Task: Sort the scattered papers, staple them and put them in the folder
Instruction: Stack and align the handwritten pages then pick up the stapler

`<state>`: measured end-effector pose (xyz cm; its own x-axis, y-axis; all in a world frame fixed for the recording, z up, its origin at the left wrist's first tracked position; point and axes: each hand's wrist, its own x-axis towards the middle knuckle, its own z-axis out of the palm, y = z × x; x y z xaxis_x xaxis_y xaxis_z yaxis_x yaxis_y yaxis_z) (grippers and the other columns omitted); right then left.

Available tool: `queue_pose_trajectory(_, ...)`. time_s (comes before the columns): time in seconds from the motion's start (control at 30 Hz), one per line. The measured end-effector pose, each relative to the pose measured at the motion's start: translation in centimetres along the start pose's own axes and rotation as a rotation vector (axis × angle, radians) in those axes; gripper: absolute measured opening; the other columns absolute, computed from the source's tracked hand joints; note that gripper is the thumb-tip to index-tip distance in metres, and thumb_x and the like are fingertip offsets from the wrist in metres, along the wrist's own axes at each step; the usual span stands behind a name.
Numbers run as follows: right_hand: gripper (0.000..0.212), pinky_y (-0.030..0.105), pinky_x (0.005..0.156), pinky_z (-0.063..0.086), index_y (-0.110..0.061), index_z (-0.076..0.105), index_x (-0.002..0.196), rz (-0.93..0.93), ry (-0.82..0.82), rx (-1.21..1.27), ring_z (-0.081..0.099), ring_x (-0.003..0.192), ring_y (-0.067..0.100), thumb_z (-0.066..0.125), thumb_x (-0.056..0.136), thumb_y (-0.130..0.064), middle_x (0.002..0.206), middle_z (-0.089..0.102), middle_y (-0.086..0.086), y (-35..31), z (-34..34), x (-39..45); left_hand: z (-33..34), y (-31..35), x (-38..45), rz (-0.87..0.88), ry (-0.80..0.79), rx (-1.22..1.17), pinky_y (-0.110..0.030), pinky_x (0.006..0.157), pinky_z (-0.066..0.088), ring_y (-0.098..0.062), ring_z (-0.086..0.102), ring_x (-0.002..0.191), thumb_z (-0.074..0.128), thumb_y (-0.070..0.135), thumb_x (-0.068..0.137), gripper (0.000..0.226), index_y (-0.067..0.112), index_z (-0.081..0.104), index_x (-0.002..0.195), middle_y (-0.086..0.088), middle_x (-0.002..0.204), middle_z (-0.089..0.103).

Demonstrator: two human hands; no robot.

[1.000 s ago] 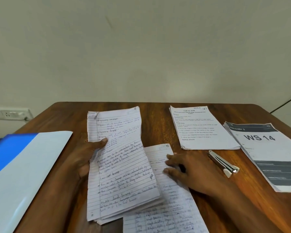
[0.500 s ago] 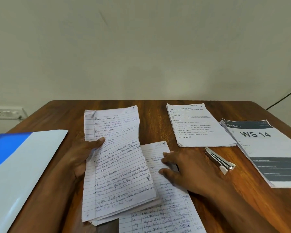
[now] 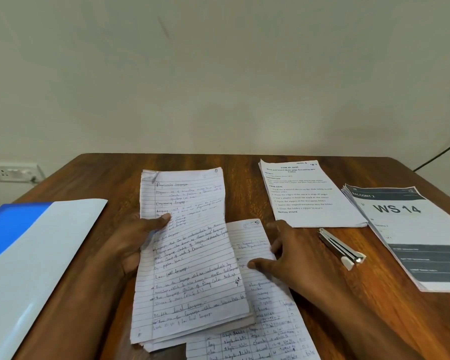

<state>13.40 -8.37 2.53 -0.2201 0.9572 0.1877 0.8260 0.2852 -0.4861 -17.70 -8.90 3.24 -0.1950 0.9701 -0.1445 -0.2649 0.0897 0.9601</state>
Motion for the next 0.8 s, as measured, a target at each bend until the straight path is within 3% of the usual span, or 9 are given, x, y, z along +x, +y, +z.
queue_pose_trajectory(0.1, 0.072, 0.036, 0.072, 0.061, -0.032, 0.058, 0.125, 0.066, -0.015, 0.077, 0.069, 0.074, 0.001, 0.093, 0.065, -0.053, 0.078, 0.072, -0.012, -0.2, 0.1, 0.0, 0.0, -0.1, 0.1, -0.058, -0.034, -0.056, -0.034, 0.056, 0.064, -0.022, 0.081, 0.077, 0.055, -0.005, 0.101, 0.024, 0.009, 0.069, 0.114, -0.008, 0.097, 0.083)
queue_pose_trajectory(0.17, 0.069, 0.035, 0.072, 0.062, -0.03, 0.061, 0.121, 0.094, -0.016, 0.108, 0.07, 0.073, 0.0, 0.095, 0.064, -0.049, 0.078, 0.072, -0.013, -0.2, 0.3, 0.2, 0.0, -0.1, 0.1, -0.057, -0.036, -0.08, -0.036, 0.056, 0.064, -0.025, 0.081, 0.081, 0.057, -0.004, 0.099, 0.024, 0.009, 0.07, 0.114, -0.01, 0.098, 0.082)
queue_pose_trajectory(0.23, 0.074, 0.03, 0.074, 0.059, -0.031, 0.06, 0.126, 0.081, 0.021, 0.101, 0.067, 0.087, 0.001, 0.095, 0.063, -0.049, 0.096, 0.07, -0.017, -0.1, 0.3, 0.2, 0.3, -0.1, 0.1, -0.053, -0.056, -0.097, -0.039, 0.059, 0.064, -0.03, 0.081, 0.089, 0.063, 0.0, 0.092, 0.026, 0.008, 0.071, 0.116, -0.014, 0.105, 0.081)
queue_pose_trajectory(0.3, 0.077, 0.017, 0.074, 0.051, -0.033, 0.06, 0.133, 0.021, 0.039, 0.1, 0.062, 0.098, 0.001, 0.095, 0.066, -0.046, 0.115, 0.067, -0.019, -0.1, 0.3, 0.2, 0.6, -0.1, 0.0, -0.037, -0.07, -0.099, -0.037, 0.058, 0.064, -0.028, 0.081, 0.084, 0.067, 0.005, 0.082, 0.033, 0.008, 0.07, 0.115, -0.014, 0.105, 0.081)
queue_pose_trajectory(0.37, 0.073, 0.005, 0.067, 0.041, -0.031, 0.063, 0.135, -0.039, 0.022, 0.088, 0.059, 0.097, -0.002, 0.093, 0.069, -0.045, 0.123, 0.069, -0.015, -0.2, 0.3, 0.3, 0.7, -0.3, 0.0, -0.016, -0.061, -0.084, -0.035, 0.056, 0.064, -0.024, 0.081, 0.079, 0.067, 0.004, 0.084, 0.03, 0.008, 0.069, 0.114, -0.012, 0.102, 0.082)
queue_pose_trajectory(0.43, 0.07, 0.003, 0.068, 0.039, -0.031, 0.064, 0.137, -0.1, -0.005, 0.011, 0.057, 0.098, -0.005, 0.087, 0.075, -0.052, 0.125, 0.07, -0.014, -0.4, 0.2, 0.3, 0.8, -0.6, 0.2, -0.047, -0.063, -0.095, -0.042, 0.063, 0.066, -0.032, 0.081, 0.089, 0.067, 0.003, 0.087, 0.033, 0.007, 0.07, 0.119, -0.016, 0.109, 0.08)
queue_pose_trajectory(0.57, 0.068, 0.025, 0.092, 0.053, -0.03, 0.064, 0.139, -0.184, -0.021, -0.08, 0.064, 0.111, 0.005, 0.079, 0.081, -0.059, 0.128, 0.07, -0.014, -0.6, 0.2, 0.3, 0.5, -0.8, 0.3, -0.124, -0.073, -0.075, -0.058, 0.084, 0.064, -0.044, 0.074, 0.11, 0.073, 0.007, 0.079, 0.049, 0.005, 0.068, 0.128, -0.023, 0.124, 0.075)
queue_pose_trajectory(0.73, 0.054, 0.016, 0.091, 0.054, -0.029, 0.072, 0.129, -0.181, 0.007, 0.009, 0.068, 0.104, -0.001, 0.086, 0.079, -0.044, 0.121, 0.074, -0.014, -0.5, 0.3, 0.3, 0.4, -1.0, 0.4, -0.155, -0.101, -0.053, -0.067, 0.097, 0.056, -0.047, 0.071, 0.115, 0.072, 0.006, 0.083, 0.048, 0.005, 0.066, 0.131, -0.025, 0.126, 0.073)
queue_pose_trajectory(0.8, 0.048, 0.015, 0.085, 0.056, -0.028, 0.075, 0.124, -0.168, 0.012, 0.039, 0.069, 0.096, -0.004, 0.088, 0.079, -0.037, 0.114, 0.076, -0.014, -0.4, 0.7, 0.4, 0.5, -1.0, 0.3, -0.163, -0.106, -0.044, -0.063, 0.089, 0.061, -0.045, 0.073, 0.11, 0.072, 0.006, 0.083, 0.047, 0.005, 0.066, 0.13, -0.025, 0.125, 0.073)
